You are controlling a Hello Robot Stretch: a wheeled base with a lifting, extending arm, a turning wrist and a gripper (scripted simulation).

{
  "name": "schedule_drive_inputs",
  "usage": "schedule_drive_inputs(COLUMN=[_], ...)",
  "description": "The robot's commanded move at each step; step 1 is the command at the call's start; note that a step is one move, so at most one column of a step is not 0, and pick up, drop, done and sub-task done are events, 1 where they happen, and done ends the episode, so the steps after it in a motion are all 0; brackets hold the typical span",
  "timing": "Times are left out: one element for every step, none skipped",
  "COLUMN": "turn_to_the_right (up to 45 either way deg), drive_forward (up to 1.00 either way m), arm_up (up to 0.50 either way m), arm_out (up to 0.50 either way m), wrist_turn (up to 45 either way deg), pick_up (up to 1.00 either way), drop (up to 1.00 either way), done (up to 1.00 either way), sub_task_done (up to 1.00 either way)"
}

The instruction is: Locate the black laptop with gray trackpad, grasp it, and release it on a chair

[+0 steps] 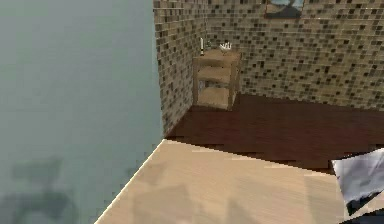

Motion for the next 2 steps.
schedule_drive_inputs(turn_to_the_right=[0.0, 0.0], drive_forward=[0.00, 0.00], arm_up=[0.00, 0.00], arm_out=[0.00, 0.00], wrist_turn=[45.0, 24.0], pick_up=[0.00, 0.00], drop=[0.00, 0.00], done=[0.00, 0.00], sub_task_done=[0.00, 0.00])
